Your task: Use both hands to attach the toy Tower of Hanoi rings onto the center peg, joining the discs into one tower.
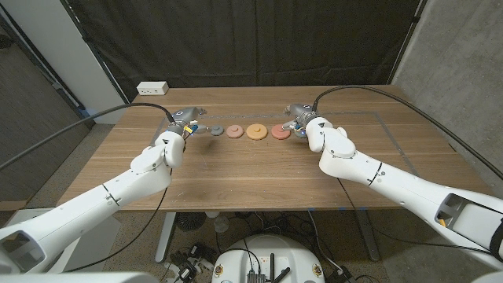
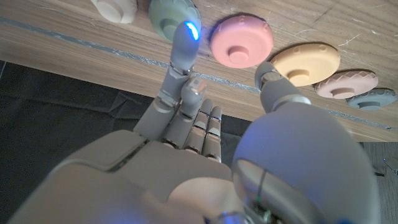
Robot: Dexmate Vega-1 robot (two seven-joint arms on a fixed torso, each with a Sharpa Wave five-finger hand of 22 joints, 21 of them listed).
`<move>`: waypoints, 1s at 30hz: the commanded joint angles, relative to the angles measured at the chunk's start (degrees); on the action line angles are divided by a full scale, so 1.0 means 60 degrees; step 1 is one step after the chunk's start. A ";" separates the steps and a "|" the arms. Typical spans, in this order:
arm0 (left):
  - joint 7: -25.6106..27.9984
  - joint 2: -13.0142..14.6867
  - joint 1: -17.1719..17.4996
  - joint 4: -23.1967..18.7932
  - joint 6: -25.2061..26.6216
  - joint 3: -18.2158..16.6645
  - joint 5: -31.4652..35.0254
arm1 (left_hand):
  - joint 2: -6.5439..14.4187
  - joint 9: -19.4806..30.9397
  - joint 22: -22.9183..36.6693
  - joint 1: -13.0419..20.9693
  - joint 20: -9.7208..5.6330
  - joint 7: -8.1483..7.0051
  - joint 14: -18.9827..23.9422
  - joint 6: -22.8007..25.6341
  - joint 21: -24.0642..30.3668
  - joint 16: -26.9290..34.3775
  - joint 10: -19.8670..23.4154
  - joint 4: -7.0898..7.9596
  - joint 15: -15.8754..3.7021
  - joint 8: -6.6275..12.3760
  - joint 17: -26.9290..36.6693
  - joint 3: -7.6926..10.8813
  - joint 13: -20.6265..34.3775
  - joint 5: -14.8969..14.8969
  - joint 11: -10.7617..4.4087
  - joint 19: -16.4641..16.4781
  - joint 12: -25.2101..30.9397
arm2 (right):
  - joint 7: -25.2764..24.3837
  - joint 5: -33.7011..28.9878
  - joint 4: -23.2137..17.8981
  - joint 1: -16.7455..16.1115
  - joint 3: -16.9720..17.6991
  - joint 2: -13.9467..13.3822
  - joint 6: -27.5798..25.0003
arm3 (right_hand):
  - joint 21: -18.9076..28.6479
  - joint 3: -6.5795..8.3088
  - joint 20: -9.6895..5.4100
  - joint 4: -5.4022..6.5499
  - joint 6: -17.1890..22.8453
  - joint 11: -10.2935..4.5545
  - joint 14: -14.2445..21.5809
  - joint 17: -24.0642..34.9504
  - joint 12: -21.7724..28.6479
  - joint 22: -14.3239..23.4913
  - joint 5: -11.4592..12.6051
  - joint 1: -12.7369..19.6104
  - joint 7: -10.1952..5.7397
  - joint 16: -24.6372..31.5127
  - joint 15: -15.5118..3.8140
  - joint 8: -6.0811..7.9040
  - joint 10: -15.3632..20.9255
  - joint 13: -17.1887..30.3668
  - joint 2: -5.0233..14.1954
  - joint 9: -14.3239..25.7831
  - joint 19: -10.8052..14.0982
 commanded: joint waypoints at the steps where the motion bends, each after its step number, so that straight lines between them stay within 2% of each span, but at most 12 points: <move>1: 0.0055 0.0030 0.0100 -0.0058 0.0044 -0.0051 -0.0075 | 0.0039 0.0019 -0.0006 0.0105 -0.0715 0.0020 -0.0020 0.0076 0.0066 0.0043 0.0108 -0.0016 -0.0021 0.0053 -0.0001 -0.0020 0.0034 0.0042 -0.0007 -0.0044 -0.0025 | 0.0321 0.0194 0.0513 0.0392 -0.0218 0.0183 0.0314 | 0.0066 0.0000 -0.0018 0.0012 -0.0095 0.0018 -0.0037 0.0052 -0.0037 0.0008 -0.0055 -0.0029 0.0019 -0.0056 -0.1017 -0.0027 -0.0093 -0.0007 -0.0013 0.0024 -0.0063; 19: 0.0024 0.0103 0.0147 -0.0132 0.0118 -0.0036 -0.0104 | 0.0058 0.0019 -0.0080 0.0103 -0.0712 0.0031 -0.0029 0.0095 0.0212 0.0060 0.0124 -0.0016 -0.0021 0.0047 -0.0002 -0.0046 0.0042 0.0053 -0.0012 -0.0111 -0.0033 | 0.0900 0.0387 0.1380 0.1031 -0.0634 0.0567 0.0224 | 0.0075 -0.0040 -0.0013 -0.0011 -0.0642 0.0212 -0.0317 -0.0052 -0.0067 -0.0060 -0.0108 -0.0003 0.0212 -0.0340 -0.1022 -0.0145 -0.0595 0.0014 -0.0124 0.0038 -0.0293; 30: -0.0082 0.0115 0.0049 -0.0124 0.0143 0.0035 -0.0050 | 0.0064 0.0019 -0.0118 0.0109 -0.0714 0.0025 -0.0012 0.0115 0.0294 0.0090 0.0147 -0.0021 -0.0021 0.0050 0.0017 -0.0058 0.0051 0.0061 -0.0024 -0.0146 -0.0028 | 0.1109 0.0529 0.1885 0.1384 -0.0933 0.0763 0.0193 | 0.0086 -0.0136 -0.0005 0.0050 -0.0873 0.0317 -0.0376 -0.0144 -0.0058 -0.0085 -0.0143 -0.0103 0.0272 -0.0474 -0.1015 -0.0167 -0.0792 0.0006 -0.0110 0.0031 -0.0417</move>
